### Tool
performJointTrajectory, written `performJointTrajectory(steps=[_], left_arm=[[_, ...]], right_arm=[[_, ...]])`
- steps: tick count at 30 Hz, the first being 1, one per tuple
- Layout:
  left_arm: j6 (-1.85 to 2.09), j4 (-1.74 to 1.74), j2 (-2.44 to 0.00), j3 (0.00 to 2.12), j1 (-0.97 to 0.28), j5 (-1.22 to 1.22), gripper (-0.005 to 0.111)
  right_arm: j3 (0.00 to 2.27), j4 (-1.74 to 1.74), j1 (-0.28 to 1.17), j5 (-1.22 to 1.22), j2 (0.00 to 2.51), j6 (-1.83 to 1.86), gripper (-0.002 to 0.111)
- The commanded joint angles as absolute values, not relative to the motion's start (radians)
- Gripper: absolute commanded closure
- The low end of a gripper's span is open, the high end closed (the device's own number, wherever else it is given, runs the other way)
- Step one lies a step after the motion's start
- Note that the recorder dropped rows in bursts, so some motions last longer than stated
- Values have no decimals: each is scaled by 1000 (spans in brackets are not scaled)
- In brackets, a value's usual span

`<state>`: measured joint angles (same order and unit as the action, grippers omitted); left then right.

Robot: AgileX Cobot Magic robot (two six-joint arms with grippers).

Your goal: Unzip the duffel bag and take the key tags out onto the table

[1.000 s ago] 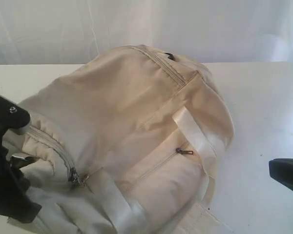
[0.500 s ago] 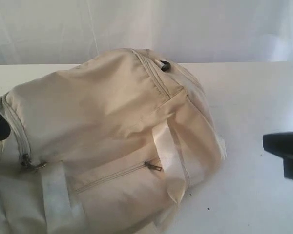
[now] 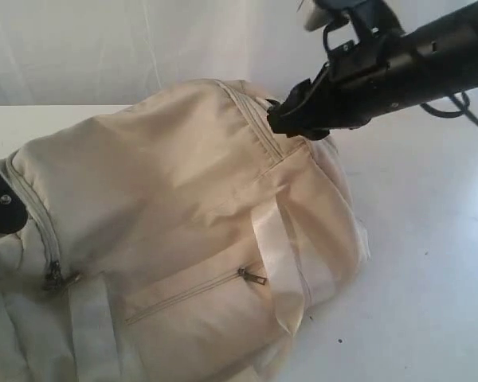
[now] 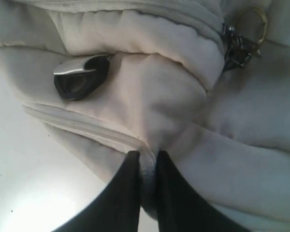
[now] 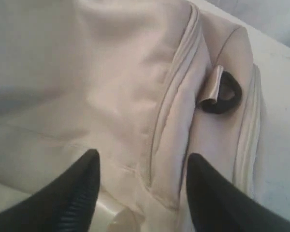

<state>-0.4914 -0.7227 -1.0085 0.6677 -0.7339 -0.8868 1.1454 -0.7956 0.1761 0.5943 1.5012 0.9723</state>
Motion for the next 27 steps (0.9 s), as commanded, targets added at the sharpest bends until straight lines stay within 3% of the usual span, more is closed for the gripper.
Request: performJointTrajectory(steps=[1, 3, 4, 5, 6, 19, 27], left_arm=[[-489, -711, -1000, 665, -732, -881, 107], [-489, -711, -1000, 665, -732, -881, 107], [-489, -715, -1000, 665, -732, -882, 107], [-489, -717, -1000, 665, -732, -882, 107], [-489, -719, -1000, 663, -732, -882, 107], [-501, -903, -1000, 663, -732, -754, 107], [-505, -930, -1000, 663, -732, -683, 107]], right_arm=[[1156, -705, 203, 514, 1610, 925, 59], [1156, -632, 203, 519, 1630, 828, 70], [1156, -559, 203, 526, 1632, 743, 81], [1156, -440, 203, 548, 1630, 626, 100], [1156, -376, 203, 562, 1626, 569, 108], [1083, 211, 199, 902, 1423, 64, 108], [984, 353, 199, 907, 1287, -86, 108]])
